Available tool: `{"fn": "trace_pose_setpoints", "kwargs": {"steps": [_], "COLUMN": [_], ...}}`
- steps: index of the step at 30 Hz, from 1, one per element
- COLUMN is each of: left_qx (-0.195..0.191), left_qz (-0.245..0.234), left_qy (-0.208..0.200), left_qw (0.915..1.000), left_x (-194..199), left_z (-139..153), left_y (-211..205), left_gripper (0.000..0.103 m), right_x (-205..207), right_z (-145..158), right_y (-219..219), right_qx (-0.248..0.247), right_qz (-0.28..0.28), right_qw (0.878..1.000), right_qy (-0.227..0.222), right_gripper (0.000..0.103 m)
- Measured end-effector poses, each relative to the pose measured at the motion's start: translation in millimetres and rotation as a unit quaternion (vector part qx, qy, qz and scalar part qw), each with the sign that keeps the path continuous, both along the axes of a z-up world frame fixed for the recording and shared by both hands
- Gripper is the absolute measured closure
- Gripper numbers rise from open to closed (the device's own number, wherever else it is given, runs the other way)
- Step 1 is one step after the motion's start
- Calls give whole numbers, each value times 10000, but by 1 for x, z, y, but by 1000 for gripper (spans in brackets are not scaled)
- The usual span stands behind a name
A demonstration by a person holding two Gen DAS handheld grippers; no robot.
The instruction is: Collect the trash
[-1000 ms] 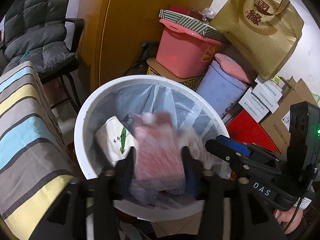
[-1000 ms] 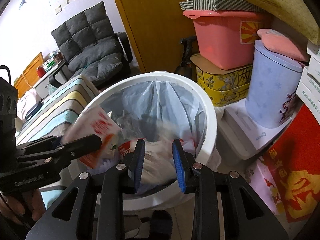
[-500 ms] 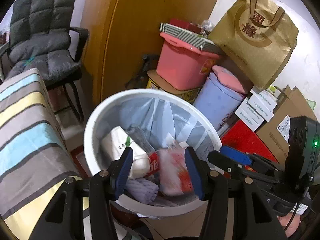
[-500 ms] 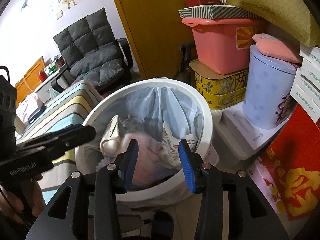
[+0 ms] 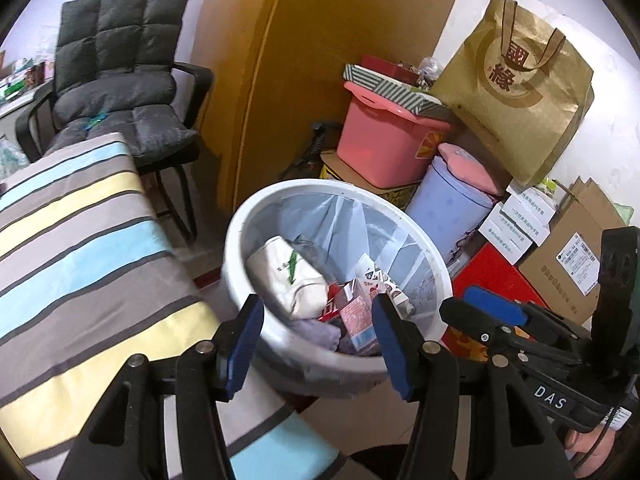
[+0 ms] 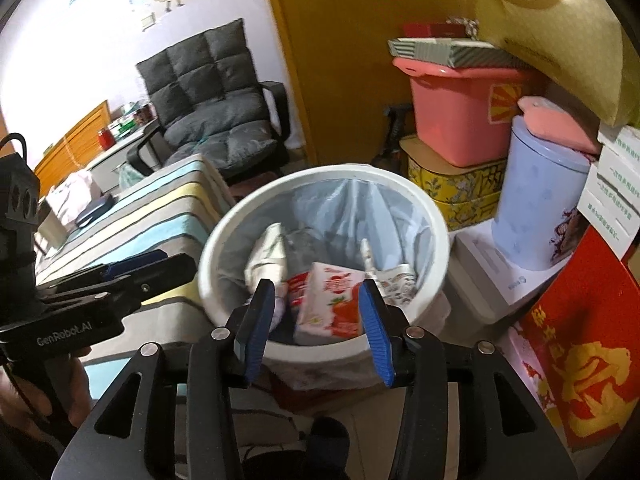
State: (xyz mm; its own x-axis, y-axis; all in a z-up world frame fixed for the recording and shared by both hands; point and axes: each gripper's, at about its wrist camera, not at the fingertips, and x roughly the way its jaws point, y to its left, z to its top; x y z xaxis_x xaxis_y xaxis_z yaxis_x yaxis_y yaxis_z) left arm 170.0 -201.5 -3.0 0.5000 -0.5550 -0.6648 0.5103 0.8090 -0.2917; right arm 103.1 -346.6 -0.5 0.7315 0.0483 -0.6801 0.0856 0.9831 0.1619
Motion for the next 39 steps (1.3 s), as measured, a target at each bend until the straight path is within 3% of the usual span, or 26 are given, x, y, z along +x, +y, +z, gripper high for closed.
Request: {"fn": "trace_pose_setpoints", "kwargs": {"steps": [9, 20, 27, 39], "left_qx": [8, 349, 500, 410], "left_qz": [377, 912, 1166, 1304], "left_qy": [-210, -477, -587, -696], "left_qw": [9991, 9941, 9902, 9882], "left_x": [-34, -84, -113, -150], "left_z": [13, 13, 11, 14], "left_y": [47, 94, 116, 131], "left_gripper": [37, 34, 34, 34], "right_x": [-17, -50, -70, -91], "right_z": [11, 20, 22, 16], "right_y": [37, 76, 87, 99], "right_qx": [-141, -315, -332, -285], "right_qz": [363, 754, 884, 991], "right_qw": [9991, 9959, 9943, 9934], "right_qy": [-148, -387, -491, -494], "right_gripper": [56, 56, 56, 56]}}
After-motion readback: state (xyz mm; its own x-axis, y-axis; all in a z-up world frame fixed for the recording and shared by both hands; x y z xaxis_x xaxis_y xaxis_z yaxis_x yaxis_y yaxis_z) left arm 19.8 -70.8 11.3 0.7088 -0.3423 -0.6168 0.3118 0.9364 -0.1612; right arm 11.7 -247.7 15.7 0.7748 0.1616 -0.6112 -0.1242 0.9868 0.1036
